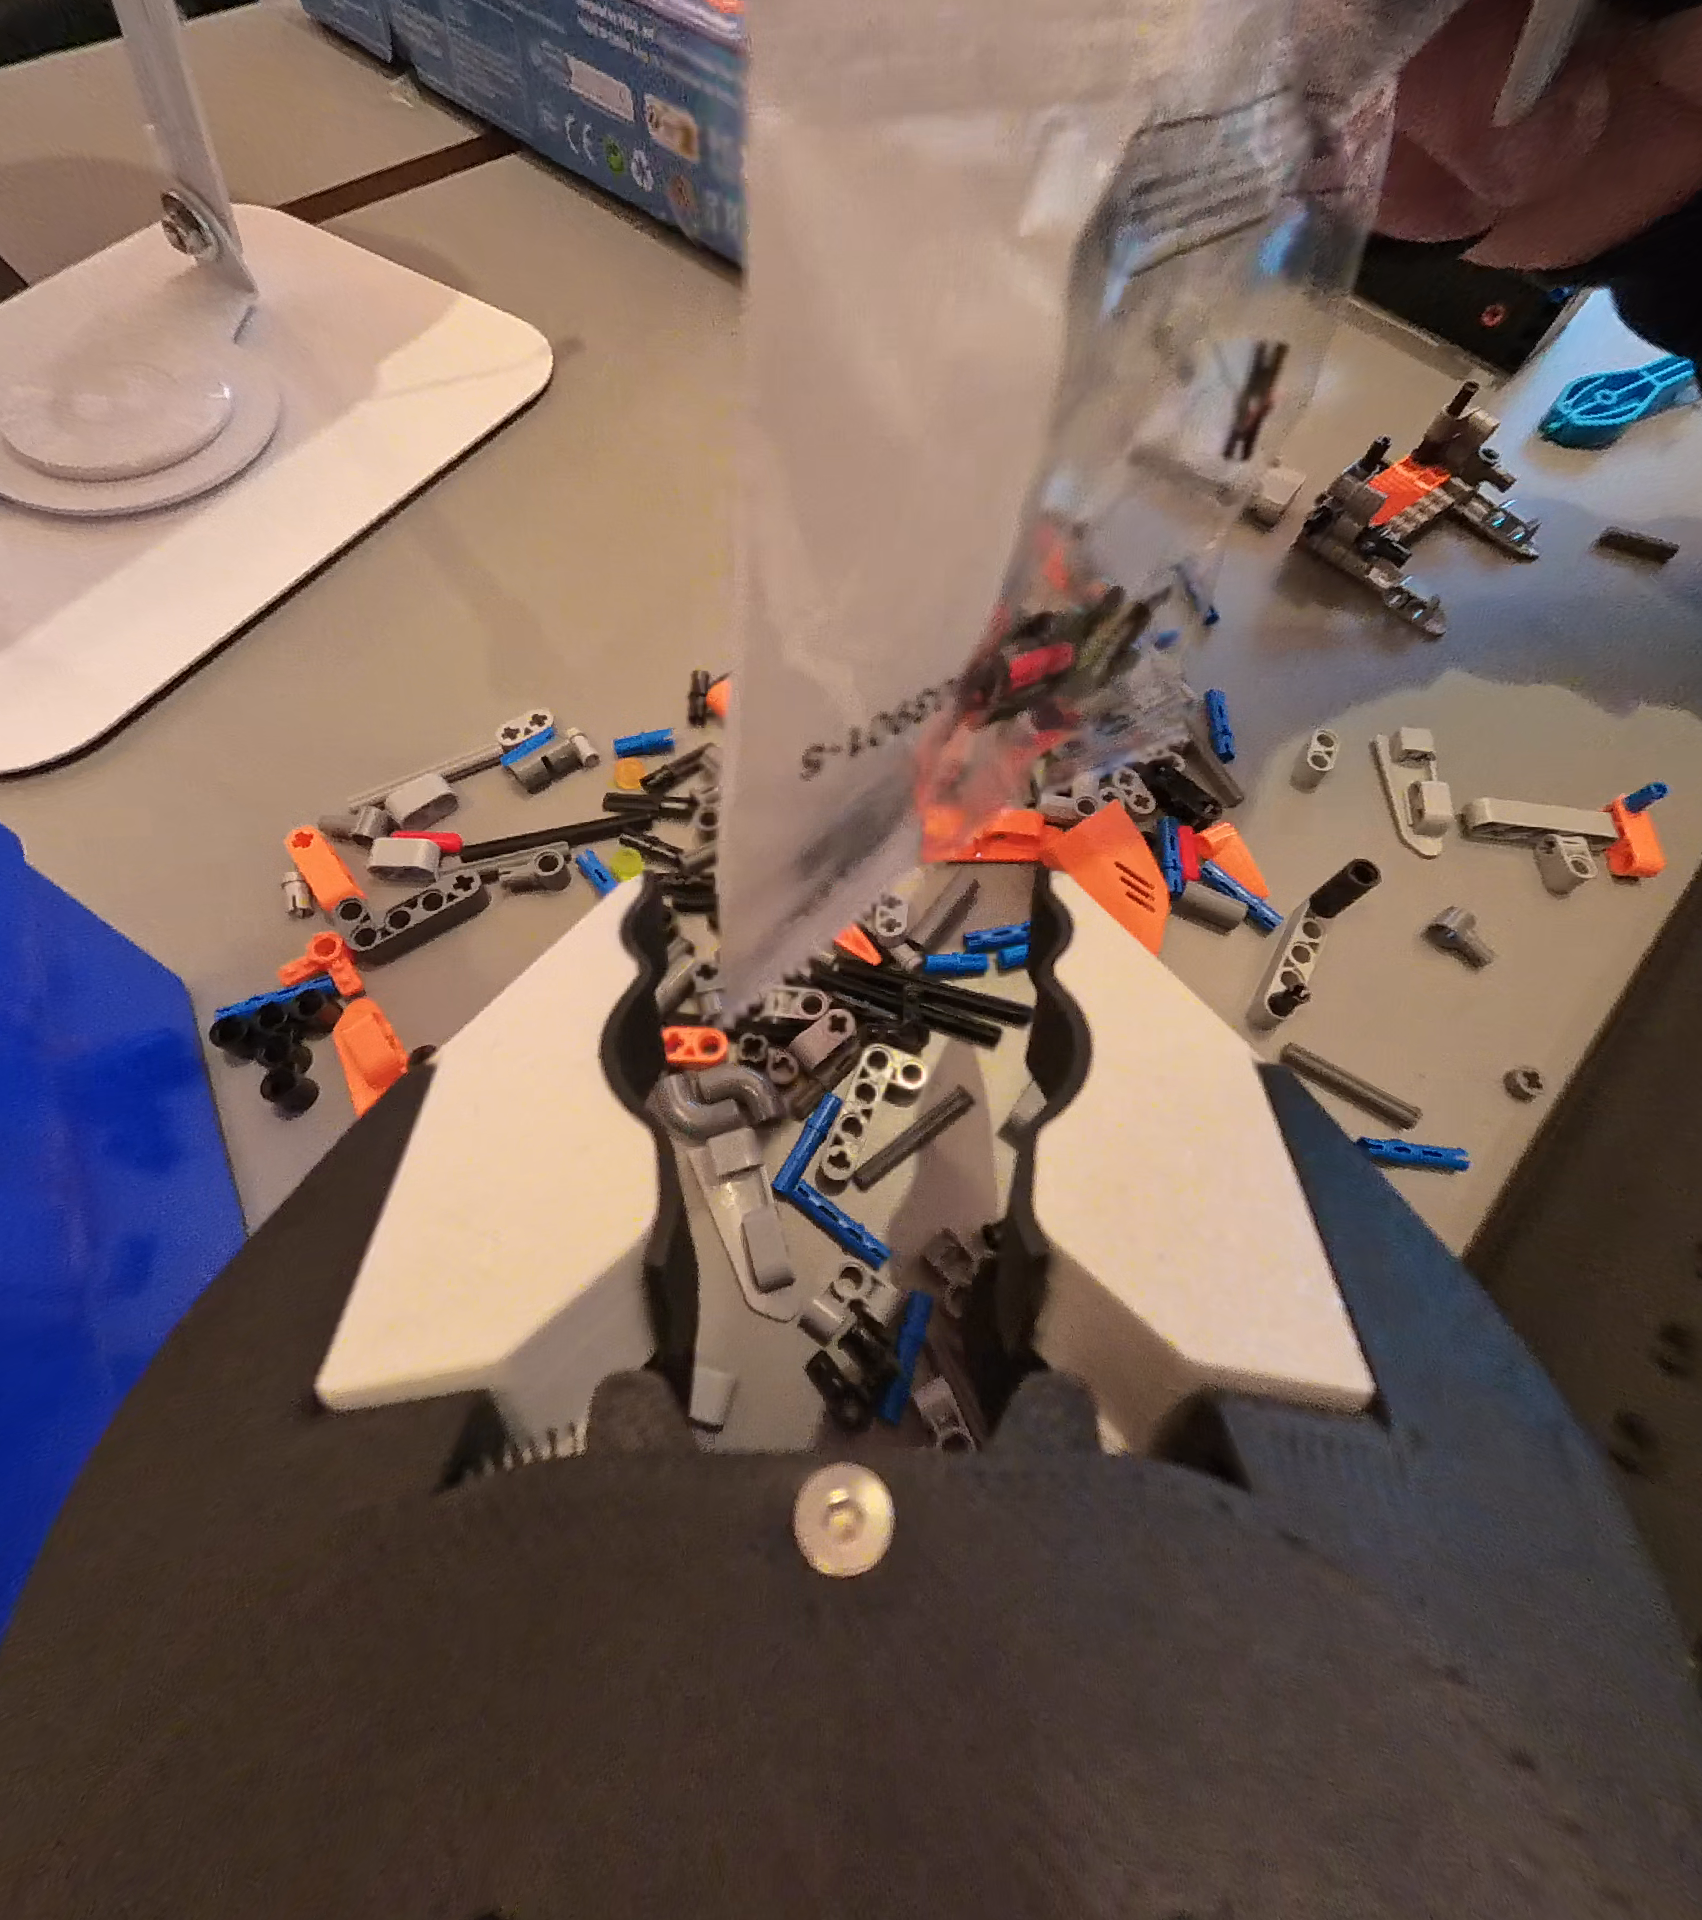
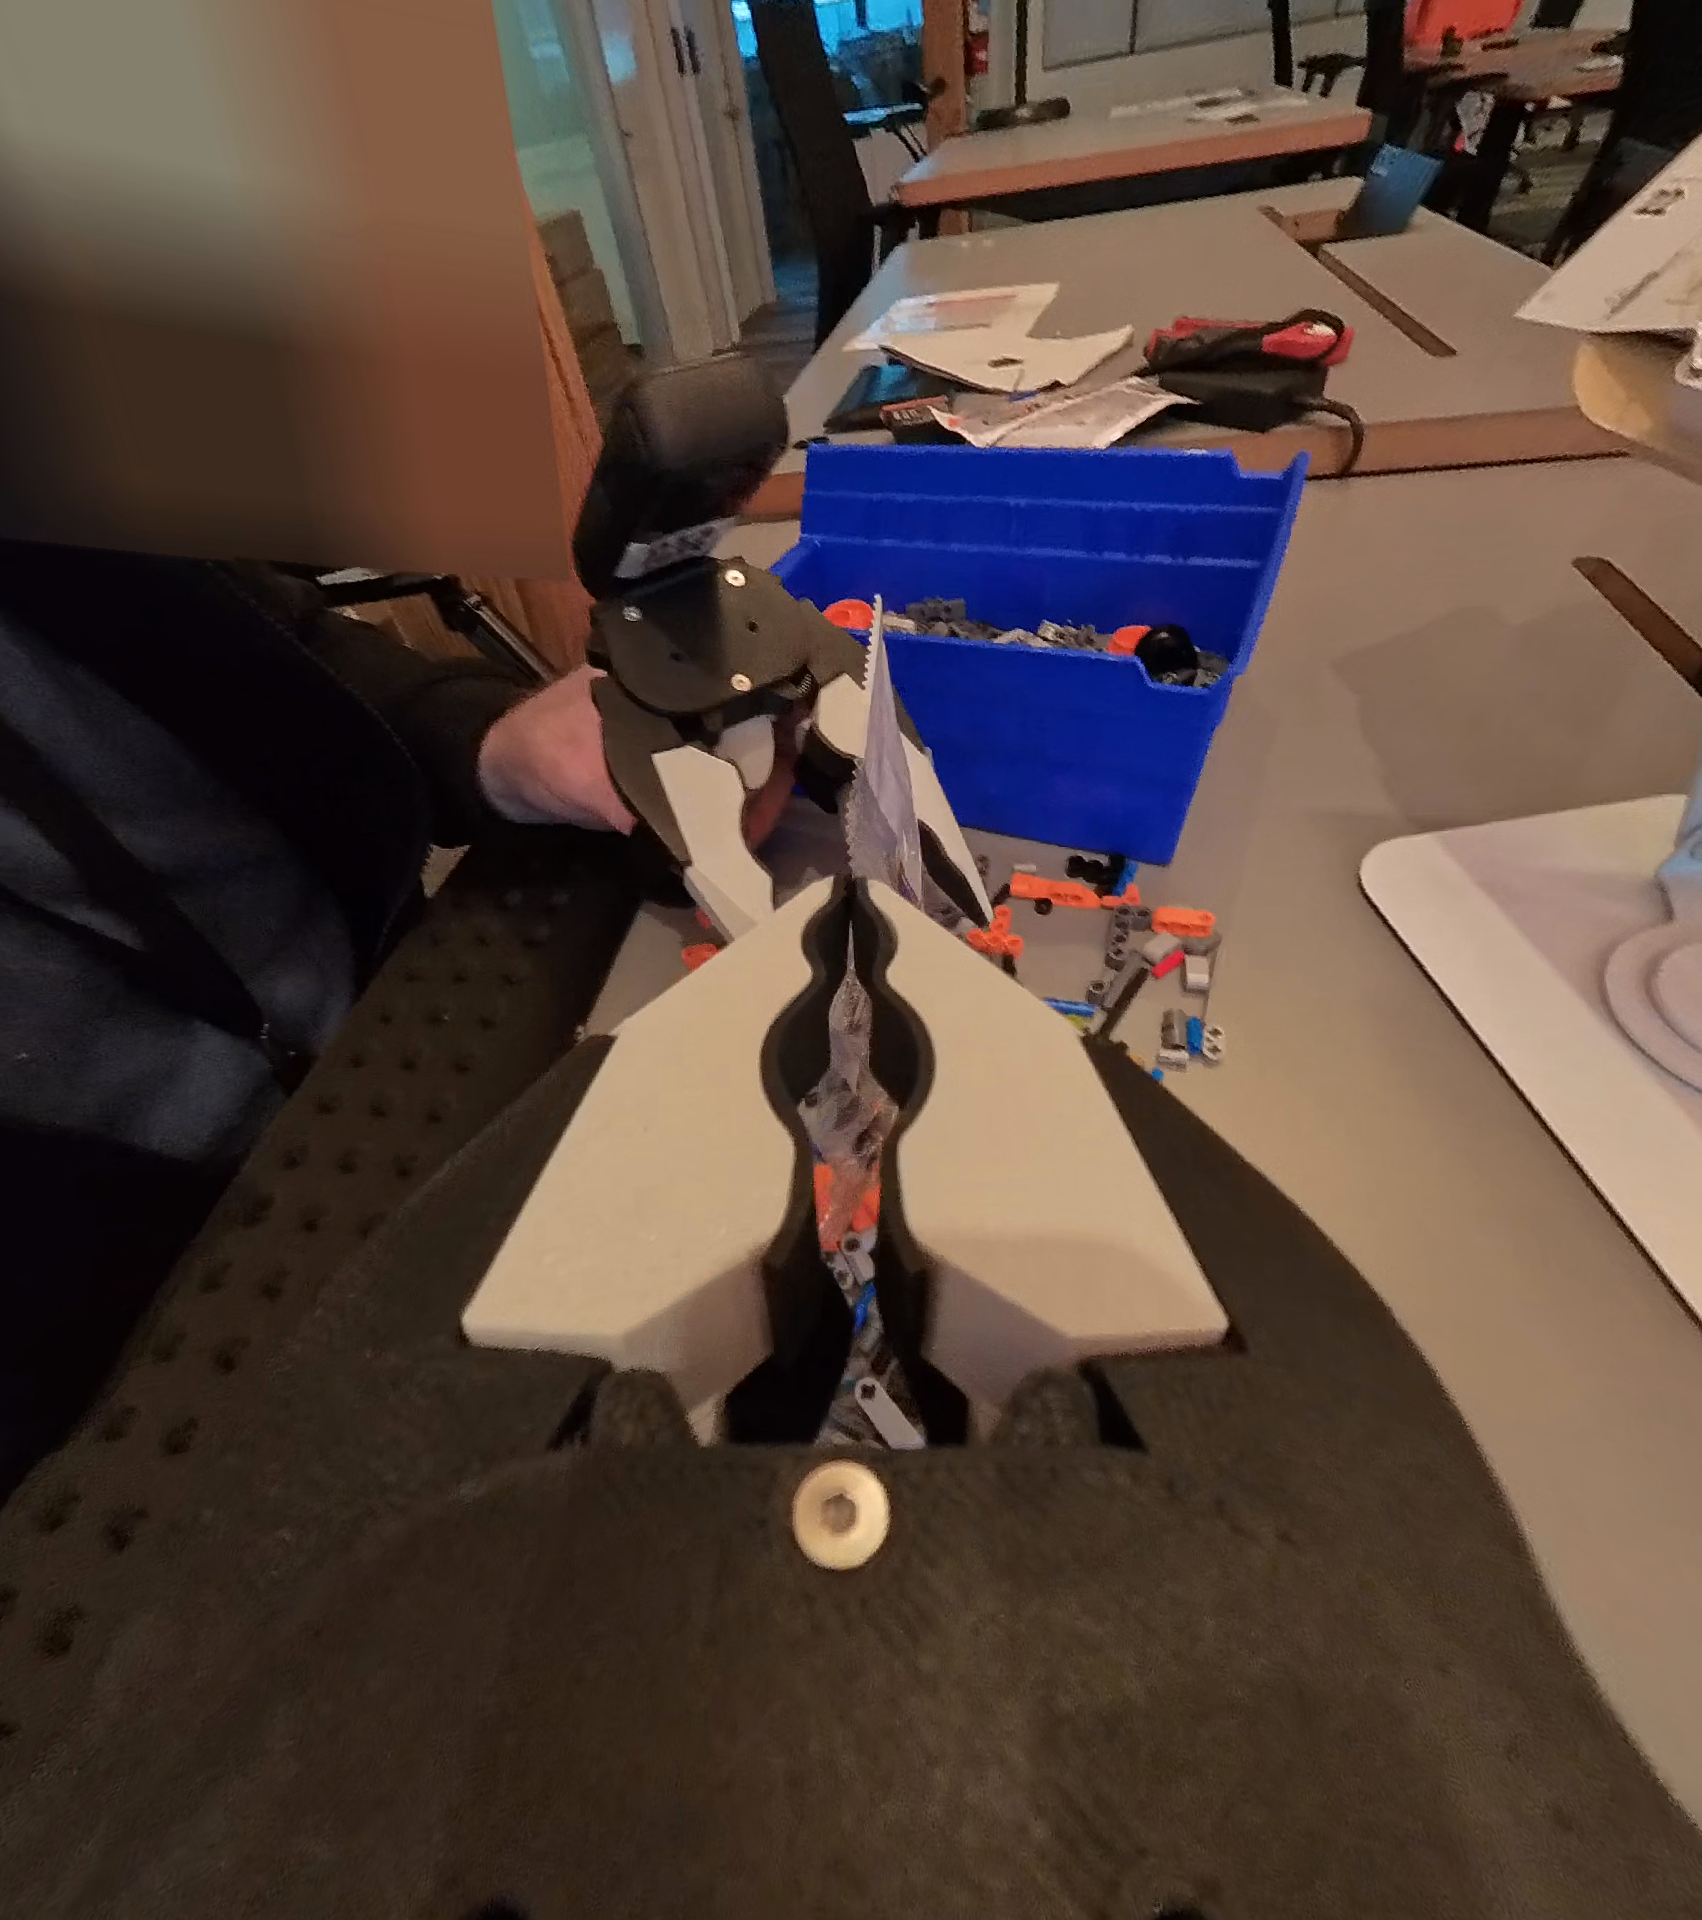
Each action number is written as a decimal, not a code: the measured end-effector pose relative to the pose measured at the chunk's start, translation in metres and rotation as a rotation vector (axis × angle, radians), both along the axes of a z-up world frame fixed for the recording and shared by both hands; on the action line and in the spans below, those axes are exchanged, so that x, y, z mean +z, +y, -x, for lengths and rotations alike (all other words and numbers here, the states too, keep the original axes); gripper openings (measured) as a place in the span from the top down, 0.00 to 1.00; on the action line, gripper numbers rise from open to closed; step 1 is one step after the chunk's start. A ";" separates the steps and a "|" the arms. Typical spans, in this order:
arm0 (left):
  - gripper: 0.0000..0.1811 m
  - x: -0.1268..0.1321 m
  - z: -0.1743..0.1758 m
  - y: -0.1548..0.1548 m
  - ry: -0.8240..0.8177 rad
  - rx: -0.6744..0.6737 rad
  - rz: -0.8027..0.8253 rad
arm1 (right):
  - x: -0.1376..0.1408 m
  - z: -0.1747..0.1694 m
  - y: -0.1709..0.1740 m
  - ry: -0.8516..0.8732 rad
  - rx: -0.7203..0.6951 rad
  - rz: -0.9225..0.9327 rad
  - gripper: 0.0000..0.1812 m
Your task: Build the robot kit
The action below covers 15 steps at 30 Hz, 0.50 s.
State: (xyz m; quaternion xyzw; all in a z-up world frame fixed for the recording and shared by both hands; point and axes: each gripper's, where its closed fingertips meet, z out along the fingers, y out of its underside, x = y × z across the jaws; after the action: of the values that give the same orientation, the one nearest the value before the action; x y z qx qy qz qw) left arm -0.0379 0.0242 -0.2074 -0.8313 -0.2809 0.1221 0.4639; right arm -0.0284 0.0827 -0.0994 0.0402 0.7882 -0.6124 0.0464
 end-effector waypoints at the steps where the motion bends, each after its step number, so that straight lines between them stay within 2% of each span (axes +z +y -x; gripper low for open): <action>1: 0.65 0.000 0.001 0.000 -0.004 0.000 -0.007 | 0.002 -0.002 -0.001 -0.002 0.009 0.009 1.00; 5: 0.74 0.004 0.000 0.005 -0.048 -0.029 -0.069 | 0.010 -0.009 -0.003 -0.007 0.046 0.057 1.00; 10: 0.98 0.013 -0.003 0.012 -0.034 -0.078 -0.102 | 0.008 -0.003 0.003 -0.016 0.023 0.057 1.00; 15: 1.00 0.015 -0.001 0.013 -0.012 -0.099 -0.059 | -0.006 0.014 0.013 -0.069 -0.045 -0.011 1.00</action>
State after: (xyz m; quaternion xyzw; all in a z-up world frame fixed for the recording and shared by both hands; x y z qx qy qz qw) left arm -0.0372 0.0372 -0.1927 -0.8308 -0.2456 0.0854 0.4922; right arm -0.0426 0.0960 -0.1053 0.0793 0.7884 -0.6072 0.0593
